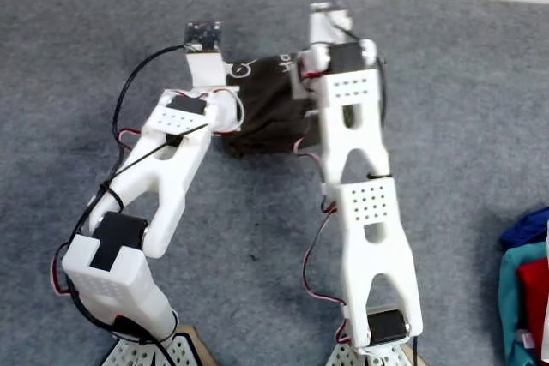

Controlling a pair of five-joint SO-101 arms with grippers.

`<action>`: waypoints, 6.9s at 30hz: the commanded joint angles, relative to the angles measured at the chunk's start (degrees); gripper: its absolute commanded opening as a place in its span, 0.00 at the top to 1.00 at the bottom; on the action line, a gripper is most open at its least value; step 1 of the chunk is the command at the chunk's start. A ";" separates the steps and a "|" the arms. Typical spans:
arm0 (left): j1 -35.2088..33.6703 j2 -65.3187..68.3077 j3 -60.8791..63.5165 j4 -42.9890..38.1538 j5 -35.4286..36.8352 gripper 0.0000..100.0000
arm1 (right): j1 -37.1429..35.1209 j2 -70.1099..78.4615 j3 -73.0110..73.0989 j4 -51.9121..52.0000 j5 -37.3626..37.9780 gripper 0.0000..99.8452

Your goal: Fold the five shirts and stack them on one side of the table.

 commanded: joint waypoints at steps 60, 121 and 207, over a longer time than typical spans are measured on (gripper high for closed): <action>-2.33 -15.87 13.85 -18.55 -4.75 0.96 | 5.85 -21.14 31.34 -2.42 -1.05 0.91; -6.90 2.68 -3.56 -11.78 -4.57 0.96 | -1.89 -0.48 19.47 -11.12 0.26 0.99; 10.68 20.88 -17.01 -18.46 -10.81 0.99 | 8.84 -1.36 -6.64 1.54 -4.31 0.67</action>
